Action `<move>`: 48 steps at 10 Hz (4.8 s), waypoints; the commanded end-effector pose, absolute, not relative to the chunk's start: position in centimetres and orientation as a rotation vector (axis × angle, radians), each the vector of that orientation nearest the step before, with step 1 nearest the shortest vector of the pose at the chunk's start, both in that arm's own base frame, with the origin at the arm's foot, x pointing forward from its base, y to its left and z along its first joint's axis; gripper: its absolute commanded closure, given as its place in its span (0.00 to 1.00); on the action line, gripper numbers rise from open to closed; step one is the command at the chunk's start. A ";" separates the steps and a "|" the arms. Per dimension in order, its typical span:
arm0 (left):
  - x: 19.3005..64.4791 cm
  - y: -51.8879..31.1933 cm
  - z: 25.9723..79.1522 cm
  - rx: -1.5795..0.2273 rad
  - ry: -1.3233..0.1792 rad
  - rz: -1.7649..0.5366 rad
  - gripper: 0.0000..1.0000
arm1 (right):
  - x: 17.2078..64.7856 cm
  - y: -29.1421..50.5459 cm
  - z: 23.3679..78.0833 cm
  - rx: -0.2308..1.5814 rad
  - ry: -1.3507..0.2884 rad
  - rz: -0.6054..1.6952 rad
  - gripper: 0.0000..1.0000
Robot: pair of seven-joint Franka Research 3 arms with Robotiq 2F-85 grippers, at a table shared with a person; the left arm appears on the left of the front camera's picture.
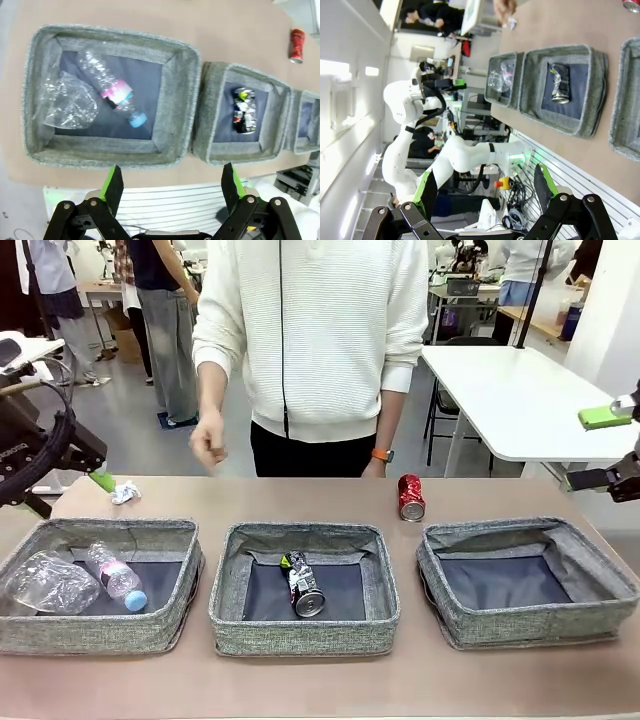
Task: Sort the waste into the appropriate baskets.
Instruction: Place the picked waste into the Fabric basket indicated by the person, then pick up the waste item pointed out by the person.
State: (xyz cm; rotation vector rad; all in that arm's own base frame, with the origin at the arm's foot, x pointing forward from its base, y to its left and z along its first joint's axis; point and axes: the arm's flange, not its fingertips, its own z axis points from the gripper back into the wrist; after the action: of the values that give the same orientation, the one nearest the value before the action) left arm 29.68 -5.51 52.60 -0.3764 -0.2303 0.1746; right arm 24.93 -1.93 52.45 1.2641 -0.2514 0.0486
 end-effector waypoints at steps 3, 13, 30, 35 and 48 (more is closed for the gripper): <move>28.8 -8.1 63.5 -1.086 -0.140 0.090 0.00 | 25.3 -1.7 52.7 1.269 -0.269 0.053 0.00; 29.2 -0.3 57.5 -1.233 -0.157 0.226 0.00 | 25.3 -1.7 52.7 1.269 -0.269 0.053 0.00; 29.2 -0.3 57.5 -1.233 -0.157 0.226 0.00 | 25.3 -1.7 52.7 1.269 -0.269 0.053 0.00; 29.2 -0.3 57.5 -1.233 -0.157 0.226 0.00 | 25.3 -1.7 52.7 1.269 -0.269 0.053 0.00; 30.8 -0.4 54.7 -0.273 -0.369 -0.002 0.00 | 25.3 -1.7 52.7 1.269 -0.269 0.053 0.00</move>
State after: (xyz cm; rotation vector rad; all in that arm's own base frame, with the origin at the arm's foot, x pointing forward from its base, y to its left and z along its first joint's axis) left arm 30.63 -0.55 54.81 -0.3096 -0.3589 -0.0071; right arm 24.93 -1.93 52.45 1.2643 -0.2515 0.0485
